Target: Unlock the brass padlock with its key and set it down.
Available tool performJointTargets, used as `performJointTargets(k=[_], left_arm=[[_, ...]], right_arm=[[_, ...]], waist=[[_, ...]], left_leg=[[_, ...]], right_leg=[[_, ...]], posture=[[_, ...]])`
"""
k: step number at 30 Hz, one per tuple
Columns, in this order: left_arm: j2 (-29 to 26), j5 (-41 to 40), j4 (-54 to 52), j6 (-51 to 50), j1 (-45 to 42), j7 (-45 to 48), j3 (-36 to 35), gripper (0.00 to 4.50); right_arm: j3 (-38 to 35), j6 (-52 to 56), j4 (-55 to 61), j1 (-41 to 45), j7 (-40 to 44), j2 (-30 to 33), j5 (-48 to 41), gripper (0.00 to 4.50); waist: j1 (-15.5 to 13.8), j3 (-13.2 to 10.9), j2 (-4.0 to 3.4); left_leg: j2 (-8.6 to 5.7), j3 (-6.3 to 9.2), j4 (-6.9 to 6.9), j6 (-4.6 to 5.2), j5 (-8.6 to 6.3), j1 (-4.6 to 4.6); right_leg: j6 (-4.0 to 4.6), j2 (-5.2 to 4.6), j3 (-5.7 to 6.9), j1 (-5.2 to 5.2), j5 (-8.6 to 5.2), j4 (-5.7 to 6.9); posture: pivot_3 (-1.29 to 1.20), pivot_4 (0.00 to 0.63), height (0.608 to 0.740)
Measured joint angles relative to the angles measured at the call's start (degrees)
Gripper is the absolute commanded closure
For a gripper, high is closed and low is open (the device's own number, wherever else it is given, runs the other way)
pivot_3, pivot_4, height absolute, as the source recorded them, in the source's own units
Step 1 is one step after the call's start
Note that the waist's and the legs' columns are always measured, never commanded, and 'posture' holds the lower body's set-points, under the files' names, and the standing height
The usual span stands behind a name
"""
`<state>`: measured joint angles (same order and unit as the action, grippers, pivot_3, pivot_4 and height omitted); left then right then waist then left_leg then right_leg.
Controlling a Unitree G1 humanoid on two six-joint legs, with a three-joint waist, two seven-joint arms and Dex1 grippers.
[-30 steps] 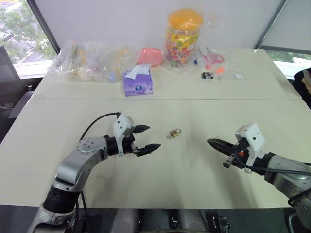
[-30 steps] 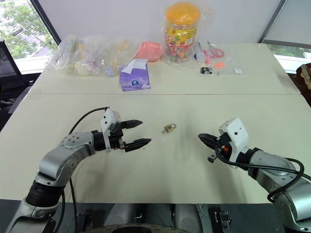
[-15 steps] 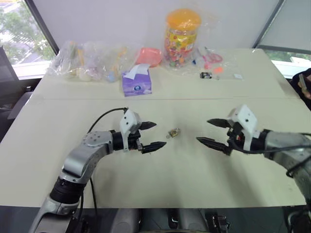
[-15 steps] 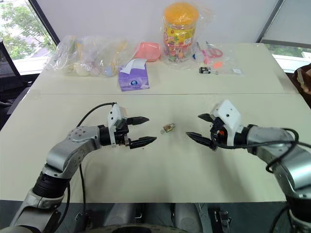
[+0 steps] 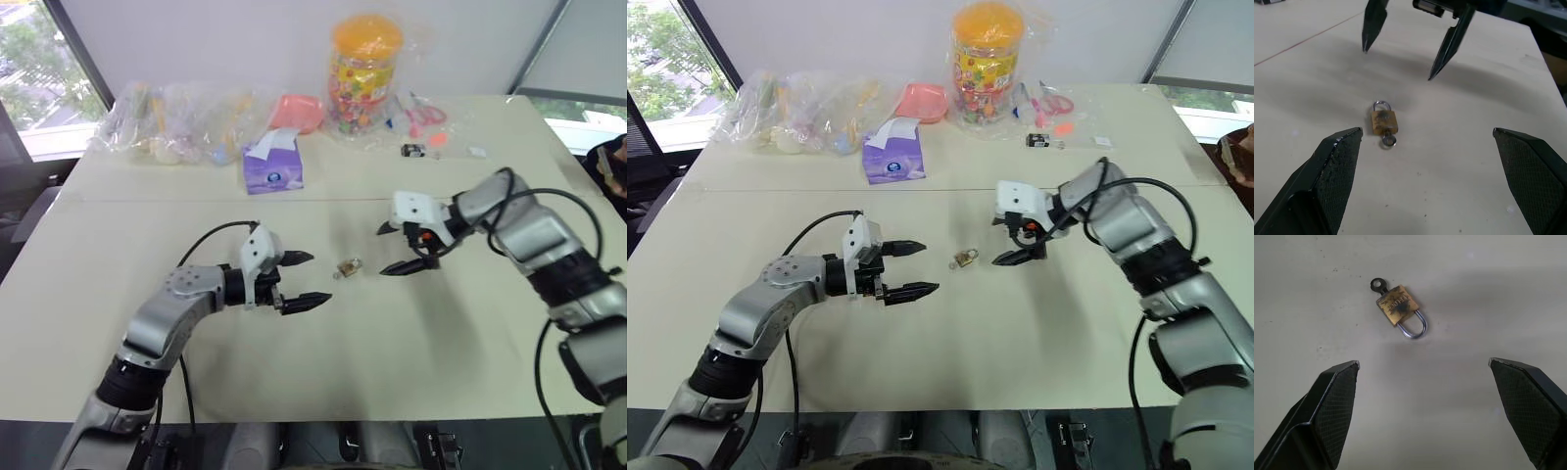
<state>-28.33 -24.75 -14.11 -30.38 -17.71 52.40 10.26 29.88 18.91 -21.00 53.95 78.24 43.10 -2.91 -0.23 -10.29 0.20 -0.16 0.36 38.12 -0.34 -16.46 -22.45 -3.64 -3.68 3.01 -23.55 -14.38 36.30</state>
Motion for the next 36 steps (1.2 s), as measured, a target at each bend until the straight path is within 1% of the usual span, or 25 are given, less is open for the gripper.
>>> performJointTargets(k=[3,7,10,17,20,22,24,26,31,33,34,36], left_arm=[[-0.3,0.3,-1.0,0.0,0.7,-0.7,-0.3,0.00],[-0.6,0.3,-1.9,0.0,1.8,-1.8,-1.0,0.00],[-0.9,0.4,-2.3,0.0,2.0,-2.4,-1.3,0.00],[-1.1,0.4,-3.0,0.0,2.5,-2.8,-2.1,0.00],[-1.1,0.4,-3.0,0.0,2.5,-2.8,-2.1,0.00],[-1.1,0.4,-3.0,0.0,2.5,-2.8,-2.1,0.00],[-1.1,0.5,-3.0,0.2,2.5,-2.8,-2.1,0.00],[-1.1,0.5,-2.9,0.6,2.3,-2.8,-2.1,0.00],[-1.2,0.6,-1.8,1.4,2.3,-2.4,-2.1,0.00],[-1.7,0.7,-1.0,1.9,2.2,-1.9,-2.1,0.00],[-1.8,0.7,-0.5,1.9,2.0,-1.7,-2.1,0.00],[-1.9,0.2,0.7,0.5,0.8,-1.1,-2.1,0.00]], right_arm=[[1.7,-4.0,-6.2,2.7,1.3,-4.4,3.3,0.07],[3.2,-8.6,-10.1,3.5,3.0,-7.9,6.7,0.07],[3.3,-9.8,-10.2,3.4,4.1,-9.5,7.4,0.07],[2.9,-12.3,-8.5,1.3,3.9,-10.8,9.3,0.07],[2.9,-13.8,-8.4,1.2,3.8,-11.0,10.3,0.84],[2.9,-14.8,-8.3,1.0,3.8,-11.2,10.7,1.78],[2.9,-16.1,-8.4,0.8,3.7,-11.3,11.3,2.88],[2.9,-17.0,-8.6,0.7,3.4,-11.4,11.9,3.81],[2.4,-16.8,-8.0,0.1,2.4,-11.5,12.6,3.83],[1.2,-17.3,-5.9,-1.7,0.5,-11.5,13.1,3.83],[0.6,-18.3,-4.9,-2.6,-1.3,-11.4,13.5,3.83],[-1.4,-22.1,-1.4,-6.2,-9.1,-11.0,16.0,3.83]], waist=[[-0.1,0.0,0.00],[-0.5,0.0,-0.02],[-0.4,0.0,-0.03],[-0.1,0.0,-0.04],[0.0,0.0,-0.04],[0.1,0.0,-0.04],[0.2,0.0,-0.04],[0.2,0.0,-0.04],[0.2,0.0,-0.03],[0.2,0.0,-0.01],[0.3,0.0,-0.01],[0.4,0.0,-0.01]], left_leg=[[-0.01,-0.01,0.00,-0.01,0.00,-0.01],[-0.08,-0.01,0.02,-0.02,0.01,-0.02],[-0.09,-0.02,0.04,-0.03,0.02,-0.02],[-0.07,-0.02,0.04,-0.07,0.04,0.02],[-0.05,-0.02,0.04,-0.10,0.05,0.05],[-0.03,-0.01,0.04,-0.11,0.06,0.09],[-0.02,-0.02,0.05,-0.16,0.09,0.13],[-0.02,-0.01,0.06,-0.27,0.16,0.16],[-0.01,-0.01,0.08,-0.31,0.26,0.33],[0.02,0.00,0.07,-0.31,0.26,0.34],[0.02,-0.01,0.07,-0.31,0.26,0.34],[0.03,0.00,0.08,-0.31,0.27,0.29]], right_leg=[[0.00,-0.04,0.00,0.00,0.01,0.00],[0.00,-0.14,0.00,0.01,0.01,0.00],[-0.01,-0.20,-0.01,0.02,0.02,0.00],[0.01,-0.21,0.00,0.02,0.04,0.04],[0.03,-0.18,0.00,0.02,0.05,0.07],[0.06,-0.15,-0.01,0.06,0.08,0.09],[0.12,-0.12,0.00,0.08,0.11,0.11],[0.19,-0.09,-0.01,0.10,0.15,0.12],[0.30,-0.05,-0.01,0.22,0.23,0.14],[0.30,-0.02,-0.01,0.23,0.24,0.14],[0.28,-0.02,-0.03,0.22,0.25,0.15],[0.27,-0.02,-0.03,0.16,0.25,0.22]], posture=[[0.00,0.150,0.737],[0.00,0.150,0.737],[0.00,0.150,0.737],[0.00,0.150,0.737],[0.00,0.150,0.737],[0.00,0.150,0.737],[0.00,0.150,0.737],[0.00,0.150,0.737],[0.00,0.150,0.737],[0.00,0.150,0.737],[0.00,0.150,0.737],[0.00,0.150,0.737]])
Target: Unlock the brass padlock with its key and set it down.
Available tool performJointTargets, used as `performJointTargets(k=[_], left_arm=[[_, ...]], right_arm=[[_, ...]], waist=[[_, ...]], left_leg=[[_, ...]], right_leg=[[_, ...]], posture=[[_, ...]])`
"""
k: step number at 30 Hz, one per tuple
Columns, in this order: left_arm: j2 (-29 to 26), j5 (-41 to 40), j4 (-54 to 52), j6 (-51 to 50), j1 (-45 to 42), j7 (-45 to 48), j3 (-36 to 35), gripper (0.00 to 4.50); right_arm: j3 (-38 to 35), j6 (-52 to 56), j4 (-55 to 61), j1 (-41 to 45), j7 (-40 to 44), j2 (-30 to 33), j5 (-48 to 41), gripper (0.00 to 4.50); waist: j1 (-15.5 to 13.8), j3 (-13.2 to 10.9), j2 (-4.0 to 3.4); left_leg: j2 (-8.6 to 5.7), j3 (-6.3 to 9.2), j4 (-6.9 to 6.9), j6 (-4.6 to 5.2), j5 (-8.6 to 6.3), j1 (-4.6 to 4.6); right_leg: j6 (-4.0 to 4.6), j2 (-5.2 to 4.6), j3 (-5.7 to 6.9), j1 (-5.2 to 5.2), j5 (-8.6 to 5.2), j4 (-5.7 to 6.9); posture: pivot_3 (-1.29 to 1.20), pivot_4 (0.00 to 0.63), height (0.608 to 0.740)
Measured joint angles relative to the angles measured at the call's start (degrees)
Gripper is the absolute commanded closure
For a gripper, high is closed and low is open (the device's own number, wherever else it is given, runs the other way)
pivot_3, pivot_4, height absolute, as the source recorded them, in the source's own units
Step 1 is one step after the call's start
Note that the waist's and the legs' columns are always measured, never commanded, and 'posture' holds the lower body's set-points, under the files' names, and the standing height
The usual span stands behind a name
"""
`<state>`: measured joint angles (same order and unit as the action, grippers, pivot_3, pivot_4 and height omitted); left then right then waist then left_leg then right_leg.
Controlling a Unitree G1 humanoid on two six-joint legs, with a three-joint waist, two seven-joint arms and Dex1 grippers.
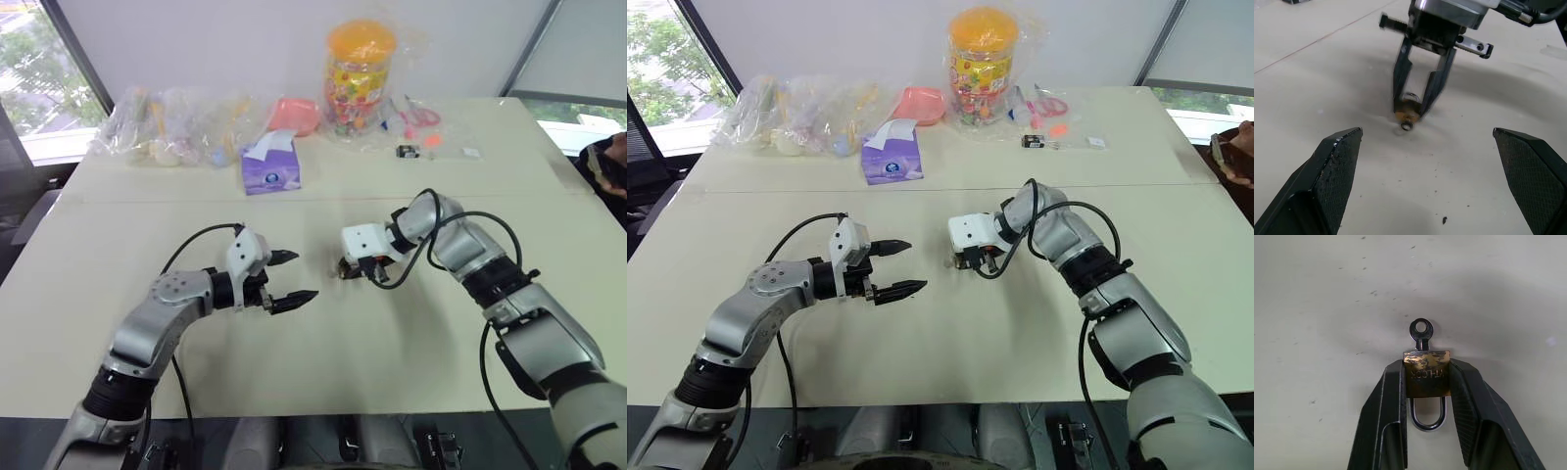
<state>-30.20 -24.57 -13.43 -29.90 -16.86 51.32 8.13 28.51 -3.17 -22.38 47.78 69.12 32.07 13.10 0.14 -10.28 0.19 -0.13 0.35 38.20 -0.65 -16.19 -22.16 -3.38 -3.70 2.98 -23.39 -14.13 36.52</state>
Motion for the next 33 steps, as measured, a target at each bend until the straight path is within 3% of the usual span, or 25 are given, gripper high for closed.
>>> performJointTargets(k=[6,10,17,22,23,25,31,33], left_arm=[[2.1,-6.3,6.0,-9.4,-7.1,1.4,-1.7,0.00],[3.3,-10.8,11.1,-16.0,-13.0,2.3,-3.6,0.00],[5.6,-14.8,16.2,-21.7,-20.8,5.8,-4.3,0.00],[7.3,-14.6,21.8,-20.7,-24.8,7.4,-4.5,0.00],[7.4,-14.6,22.2,-20.6,-25.2,7.5,-4.5,0.42],[7.4,-14.5,22.8,-20.0,-25.9,8.2,-4.5,0.83],[9.4,-13.5,24.6,-18.0,-27.1,8.5,-4.5,3.47],[10.1,-13.4,24.6,-18.0,-27.1,8.5,-4.5,3.47]], right_arm=[[-7.1,-13.1,13.9,-13.9,-27.1,7.4,13.4,3.83],[-14.3,-14.6,25.8,-23.1,-37.1,8.8,17.5,3.83],[-20.5,-12.4,38.4,-27.6,-38.2,10.7,18.0,3.83],[-20.6,-10.2,41.9,-27.7,-35.5,10.6,17.5,3.83],[-20.5,-10.1,42.3,-27.8,-35.3,10.6,17.5,3.83],[-20.3,-9.8,42.9,-27.8,-34.7,10.4,17.4,3.83],[-19.8,-9.6,44.3,-27.7,-33.2,10.0,17.1,3.83],[-19.8,-9.5,44.4,-27.7,-32.8,10.0,17.1,3.83]], waist=[[-1.1,0.0,0.03],[-0.5,-0.1,0.07],[-0.3,-0.1,0.12],[-0.4,-0.1,0.19],[-0.4,-0.1,0.19],[-0.4,-0.1,0.20],[-0.7,-0.1,0.21],[-0.7,-0.1,0.21]], left_leg=[[-0.10,-0.01,0.05,-0.08,0.05,-0.28],[-0.09,-0.07,0.04,-0.08,0.05,-0.27],[-0.07,-0.05,0.05,-0.13,0.15,-0.16],[-0.06,-0.05,0.04,-0.13,0.16,-0.18],[-0.07,-0.06,0.04,-0.13,0.16,-0.18],[-0.07,-0.06,0.04,-0.13,0.16,-0.19],[-0.08,-0.06,0.04,-0.13,0.16,-0.20],[-0.08,-0.06,0.04,-0.13,0.16,-0.20]], right_leg=[[-0.12,-0.02,-0.01,-0.34,-0.05,0.38],[-0.14,0.02,-0.07,-0.39,-0.07,0.43],[-0.13,0.12,-0.08,-0.33,-0.08,0.50],[-0.12,0.13,-0.09,-0.35,-0.09,0.50],[-0.12,0.11,-0.09,-0.35,-0.09,0.50],[-0.12,0.11,-0.09,-0.35,-0.09,0.48],[-0.12,0.10,-0.09,-0.35,-0.08,0.48],[-0.12,0.10,-0.09,-0.35,-0.08,0.48]], posture=[[0.00,0.150,0.737],[0.00,0.150,0.737],[0.00,0.150,0.737],[0.00,0.150,0.737],[0.00,0.150,0.737],[0.00,0.150,0.737],[0.00,0.150,0.737],[0.00,0.150,0.737]])
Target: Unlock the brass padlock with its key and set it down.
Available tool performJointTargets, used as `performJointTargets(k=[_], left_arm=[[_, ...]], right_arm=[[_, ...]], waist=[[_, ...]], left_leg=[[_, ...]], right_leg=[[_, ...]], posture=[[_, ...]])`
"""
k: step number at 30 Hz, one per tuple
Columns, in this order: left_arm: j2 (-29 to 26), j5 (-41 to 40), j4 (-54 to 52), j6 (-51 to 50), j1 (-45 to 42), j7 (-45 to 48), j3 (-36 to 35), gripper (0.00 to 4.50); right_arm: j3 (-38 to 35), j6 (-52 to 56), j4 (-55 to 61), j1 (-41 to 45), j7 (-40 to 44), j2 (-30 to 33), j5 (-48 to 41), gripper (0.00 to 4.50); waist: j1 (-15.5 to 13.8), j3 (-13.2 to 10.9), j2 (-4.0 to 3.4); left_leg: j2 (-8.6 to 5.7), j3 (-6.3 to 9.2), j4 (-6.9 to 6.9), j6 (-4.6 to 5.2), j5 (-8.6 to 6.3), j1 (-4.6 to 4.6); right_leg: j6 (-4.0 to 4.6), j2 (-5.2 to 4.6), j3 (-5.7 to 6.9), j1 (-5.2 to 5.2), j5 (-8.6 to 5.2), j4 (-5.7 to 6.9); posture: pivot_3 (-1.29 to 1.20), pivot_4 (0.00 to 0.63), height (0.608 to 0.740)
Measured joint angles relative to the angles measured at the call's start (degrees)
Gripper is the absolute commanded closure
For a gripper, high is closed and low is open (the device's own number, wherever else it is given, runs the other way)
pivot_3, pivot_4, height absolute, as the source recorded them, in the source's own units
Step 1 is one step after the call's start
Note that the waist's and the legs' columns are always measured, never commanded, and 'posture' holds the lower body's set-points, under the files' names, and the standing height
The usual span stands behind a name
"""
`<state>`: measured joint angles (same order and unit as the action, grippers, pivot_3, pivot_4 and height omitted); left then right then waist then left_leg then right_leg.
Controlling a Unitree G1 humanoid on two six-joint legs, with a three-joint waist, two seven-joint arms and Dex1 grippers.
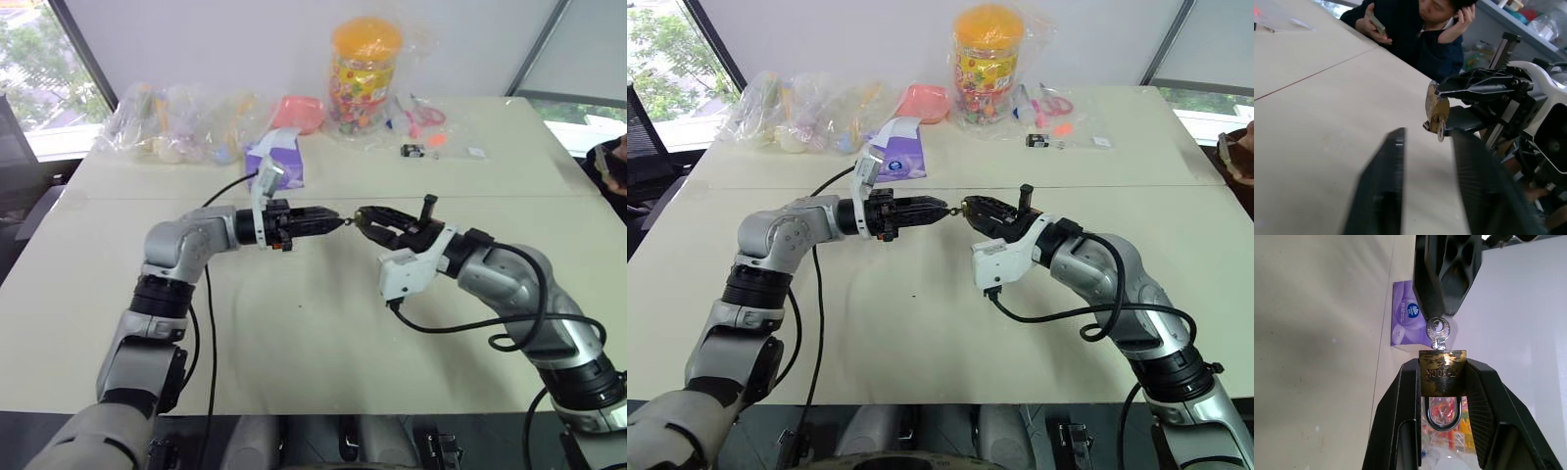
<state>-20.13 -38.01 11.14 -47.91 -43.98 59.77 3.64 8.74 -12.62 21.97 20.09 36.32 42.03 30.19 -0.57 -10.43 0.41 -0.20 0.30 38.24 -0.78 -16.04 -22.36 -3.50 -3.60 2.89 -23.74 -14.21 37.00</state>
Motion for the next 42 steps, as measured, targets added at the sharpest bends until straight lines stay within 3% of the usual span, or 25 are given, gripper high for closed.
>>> performJointTargets(k=[26,30,42], left_arm=[[2.9,3.7,-1.5,3.0,0.8,-2.0,1.1,3.47],[3.5,3.6,-1.0,3.6,0.8,-1.8,1.2,4.46],[3.2,6.6,-1.3,9.4,1.0,-0.6,3.1,4.46]], right_arm=[[0.0,2.7,1.5,0.6,2.6,-0.5,-0.3,3.83],[-0.1,3.8,1.6,0.6,3.0,-0.5,-0.2,3.83],[-0.2,5.0,2.0,0.5,3.8,-0.5,-0.7,3.83]], waist=[[0.0,0.0,0.01],[0.0,0.0,0.01],[-0.1,0.0,0.01]], left_leg=[[0.00,0.00,0.00,0.00,0.00,0.00],[0.00,0.00,0.00,0.00,0.00,0.00],[0.00,0.00,0.00,0.00,0.00,0.00]], right_leg=[[0.00,0.00,0.00,0.00,0.00,0.01],[0.00,0.00,0.00,0.00,0.00,0.01],[0.00,0.00,0.00,0.00,0.00,0.01]], posture=[[0.00,0.150,0.737],[0.00,0.150,0.737],[0.00,0.150,0.737]])
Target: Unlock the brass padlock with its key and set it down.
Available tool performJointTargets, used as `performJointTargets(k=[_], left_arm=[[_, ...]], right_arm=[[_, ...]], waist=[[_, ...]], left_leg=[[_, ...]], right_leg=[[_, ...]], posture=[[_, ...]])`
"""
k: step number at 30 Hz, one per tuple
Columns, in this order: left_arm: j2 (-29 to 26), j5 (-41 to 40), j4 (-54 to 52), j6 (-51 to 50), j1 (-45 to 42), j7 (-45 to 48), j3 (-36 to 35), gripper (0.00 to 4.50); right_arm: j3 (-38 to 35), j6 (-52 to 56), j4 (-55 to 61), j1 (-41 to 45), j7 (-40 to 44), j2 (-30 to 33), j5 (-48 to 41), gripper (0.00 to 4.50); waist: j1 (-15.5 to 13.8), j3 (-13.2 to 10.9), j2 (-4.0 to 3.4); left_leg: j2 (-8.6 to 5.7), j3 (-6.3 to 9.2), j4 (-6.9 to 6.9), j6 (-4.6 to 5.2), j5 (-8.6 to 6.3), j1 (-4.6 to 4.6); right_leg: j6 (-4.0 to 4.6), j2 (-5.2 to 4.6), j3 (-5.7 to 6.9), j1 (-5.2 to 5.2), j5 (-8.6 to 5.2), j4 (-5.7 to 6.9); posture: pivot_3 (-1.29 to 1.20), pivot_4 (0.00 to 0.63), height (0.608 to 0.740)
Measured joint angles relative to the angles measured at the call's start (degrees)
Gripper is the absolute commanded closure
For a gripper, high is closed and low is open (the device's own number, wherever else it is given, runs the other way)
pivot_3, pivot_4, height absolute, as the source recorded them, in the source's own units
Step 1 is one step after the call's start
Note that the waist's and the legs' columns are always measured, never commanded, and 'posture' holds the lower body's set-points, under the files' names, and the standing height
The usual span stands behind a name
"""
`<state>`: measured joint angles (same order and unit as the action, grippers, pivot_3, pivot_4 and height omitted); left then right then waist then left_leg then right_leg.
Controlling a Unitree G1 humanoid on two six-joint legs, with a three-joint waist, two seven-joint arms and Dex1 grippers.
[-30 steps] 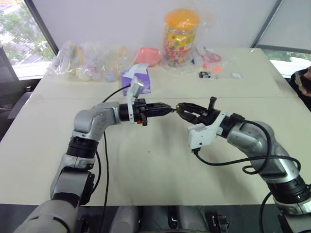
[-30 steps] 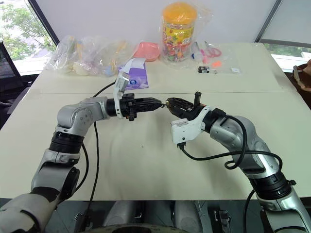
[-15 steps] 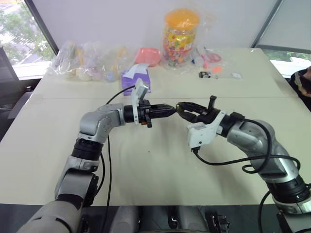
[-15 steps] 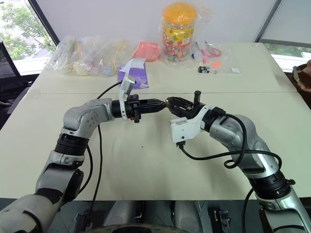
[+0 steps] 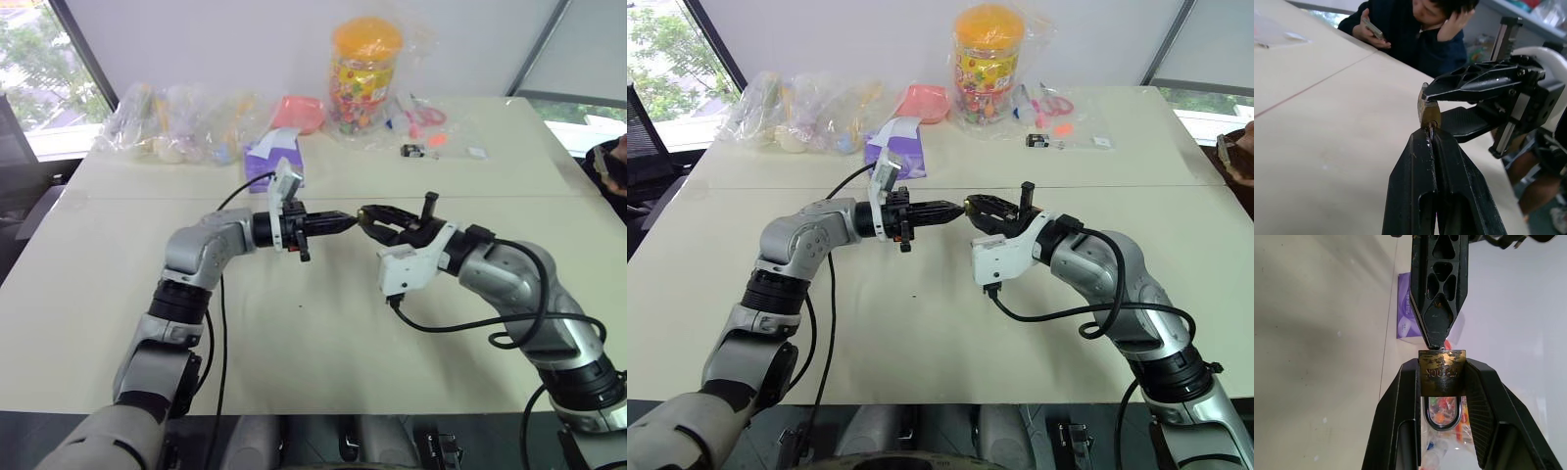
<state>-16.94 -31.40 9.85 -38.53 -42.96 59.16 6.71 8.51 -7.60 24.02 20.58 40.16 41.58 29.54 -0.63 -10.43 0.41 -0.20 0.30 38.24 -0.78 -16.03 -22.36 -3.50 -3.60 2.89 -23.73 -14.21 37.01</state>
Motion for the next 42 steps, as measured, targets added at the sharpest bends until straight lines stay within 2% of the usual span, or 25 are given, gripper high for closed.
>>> performJointTargets(k=[9,15,36,42], left_arm=[[-3.2,9.4,-1.6,16.8,2.3,5.0,5.3,4.46],[-3.4,13.9,-0.7,25.3,2.3,6.3,6.0,4.46],[-2.7,15.1,3.1,28.7,0.8,8.2,6.0,4.46],[-2.7,13.2,3.0,24.0,0.4,8.3,5.9,4.46]], right_arm=[[0.1,0.9,1.3,-0.4,2.6,0.0,-2.3,3.83],[0.0,1.0,1.4,-0.4,3.0,0.1,-2.9,3.83],[-0.1,1.0,1.4,-1.1,3.5,0.3,-2.9,3.83],[0.0,1.0,1.4,-1.1,3.7,0.5,-2.9,3.83]], waist=[[0.0,0.0,0.00],[-0.1,0.0,0.00],[0.0,0.0,0.00],[0.0,0.0,0.00]], left_leg=[[0.00,0.00,0.00,0.00,0.00,0.00],[0.00,-0.01,0.00,0.00,0.00,0.00],[0.00,-0.01,0.00,0.01,0.00,0.00],[0.00,-0.01,0.00,0.01,0.00,0.00]], right_leg=[[0.01,0.00,0.00,0.00,0.00,0.00],[0.01,0.00,0.00,0.00,0.00,0.00],[0.00,0.02,0.01,0.00,0.00,0.00],[0.00,0.02,0.01,0.00,0.00,0.01]], posture=[[0.00,0.150,0.737],[0.00,0.150,0.737],[0.00,0.150,0.737],[0.00,0.150,0.737]])
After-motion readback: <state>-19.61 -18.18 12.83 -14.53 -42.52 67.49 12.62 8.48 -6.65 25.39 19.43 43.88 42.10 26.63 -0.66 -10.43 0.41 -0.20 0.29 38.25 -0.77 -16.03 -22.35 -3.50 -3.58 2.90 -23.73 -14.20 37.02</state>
